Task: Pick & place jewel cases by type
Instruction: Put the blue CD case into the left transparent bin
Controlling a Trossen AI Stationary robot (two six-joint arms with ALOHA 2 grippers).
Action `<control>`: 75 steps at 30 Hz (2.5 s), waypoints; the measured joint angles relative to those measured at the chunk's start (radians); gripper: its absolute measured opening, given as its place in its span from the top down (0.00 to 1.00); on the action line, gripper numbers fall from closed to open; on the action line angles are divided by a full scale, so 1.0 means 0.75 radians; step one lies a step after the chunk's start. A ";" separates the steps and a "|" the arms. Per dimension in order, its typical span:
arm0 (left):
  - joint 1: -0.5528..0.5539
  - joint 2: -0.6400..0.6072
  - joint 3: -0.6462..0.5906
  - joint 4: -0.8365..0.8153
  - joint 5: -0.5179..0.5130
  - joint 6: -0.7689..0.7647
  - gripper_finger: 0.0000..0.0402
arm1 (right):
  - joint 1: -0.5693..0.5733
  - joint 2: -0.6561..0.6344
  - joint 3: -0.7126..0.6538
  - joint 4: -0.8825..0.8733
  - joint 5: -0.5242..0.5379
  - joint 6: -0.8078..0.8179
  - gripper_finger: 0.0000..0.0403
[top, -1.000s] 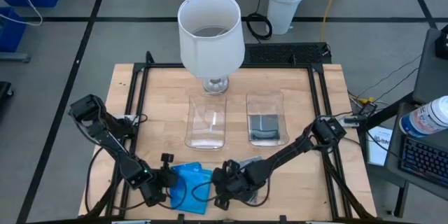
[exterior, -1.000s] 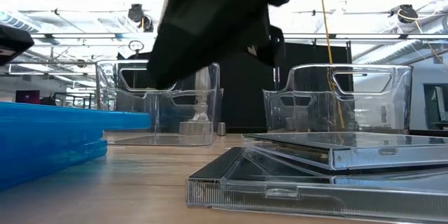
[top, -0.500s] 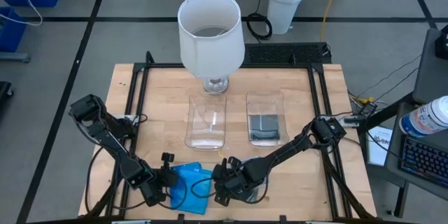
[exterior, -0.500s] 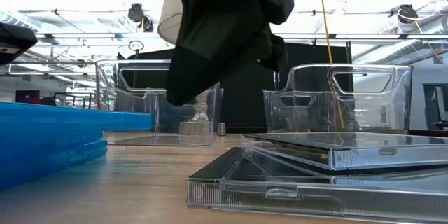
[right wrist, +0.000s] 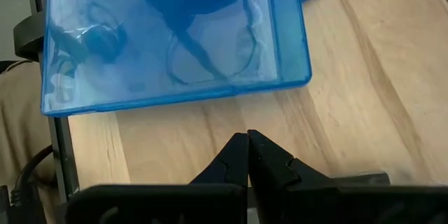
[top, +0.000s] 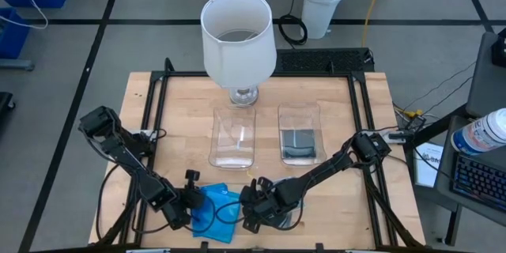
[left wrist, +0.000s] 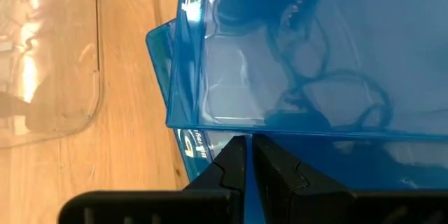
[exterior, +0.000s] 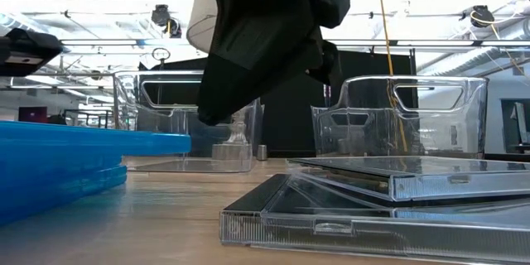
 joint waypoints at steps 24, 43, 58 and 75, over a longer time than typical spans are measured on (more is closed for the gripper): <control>-0.173 -0.068 0.027 0.369 -0.120 0.113 0.91 | -0.199 -0.047 -0.001 -0.072 -0.450 -0.183 0.89; -0.171 0.072 0.027 0.462 -0.115 0.135 0.91 | -0.367 -0.048 -0.046 -0.049 -0.597 -0.077 0.61; -0.141 0.072 0.027 0.467 -0.120 0.135 0.91 | -0.268 -0.048 -0.281 0.413 -0.489 0.299 0.61; -0.167 0.072 0.076 0.482 -0.040 0.170 0.91 | -0.274 -0.048 -0.404 0.688 -0.483 0.348 0.61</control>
